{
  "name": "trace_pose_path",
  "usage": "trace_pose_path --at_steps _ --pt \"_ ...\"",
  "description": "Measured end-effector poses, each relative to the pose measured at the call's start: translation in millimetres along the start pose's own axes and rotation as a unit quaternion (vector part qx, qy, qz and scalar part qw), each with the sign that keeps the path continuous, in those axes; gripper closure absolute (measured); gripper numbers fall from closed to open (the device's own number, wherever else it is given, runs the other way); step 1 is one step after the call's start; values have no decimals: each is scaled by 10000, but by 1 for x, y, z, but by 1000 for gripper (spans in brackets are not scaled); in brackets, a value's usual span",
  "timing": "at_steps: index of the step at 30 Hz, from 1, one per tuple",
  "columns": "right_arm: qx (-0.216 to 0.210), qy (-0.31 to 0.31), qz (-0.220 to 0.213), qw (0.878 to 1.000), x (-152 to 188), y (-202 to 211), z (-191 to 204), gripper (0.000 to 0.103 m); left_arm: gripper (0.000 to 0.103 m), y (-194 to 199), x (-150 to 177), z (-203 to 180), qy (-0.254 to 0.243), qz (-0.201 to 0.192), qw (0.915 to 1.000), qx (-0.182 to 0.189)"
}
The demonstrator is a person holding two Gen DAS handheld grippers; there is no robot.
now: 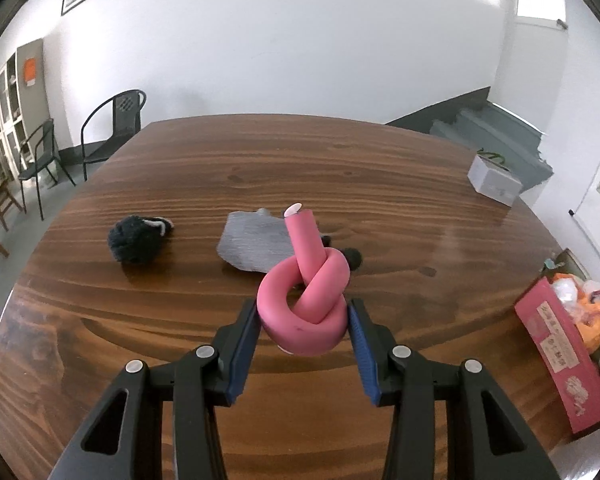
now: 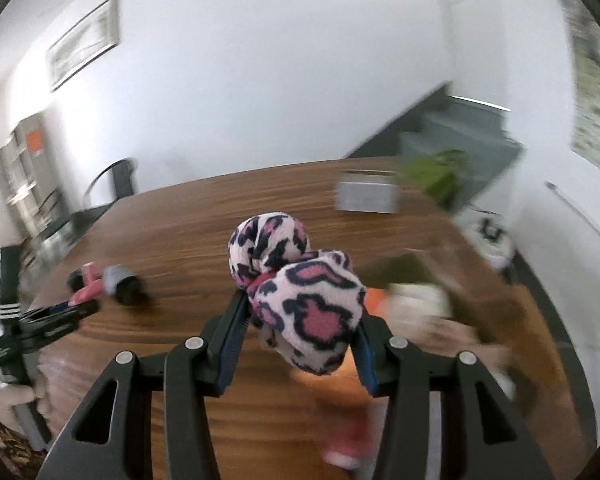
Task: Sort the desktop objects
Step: 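Carry the leopard scrunchie into the pink box and open the right tool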
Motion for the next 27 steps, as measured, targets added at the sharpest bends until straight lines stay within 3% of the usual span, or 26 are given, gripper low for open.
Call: trace_pose_path --at_steps 4,16,27 --pt "641 -258 -42 9976 7 28 -59 52 57 5 4 -14 -43 21 9999 136" --pt "1220 -557 139 9909 29 38 -106 51 57 29 19 -54 -95 -14 9984 566" --pt "1511 -578 464 9857 55 25 -128 51 57 32 24 -57 -101 17 9980 621"
Point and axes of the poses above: each gripper's, at about its wrist camera, not at the fingertips, and y roughly against the way its jaws point, z to its left, x to its underside, the point moved 7 cm from there along -y, roughly the way its jaws point, and after that the axes turned 6 degrees about -z, right-handed, at the moved point
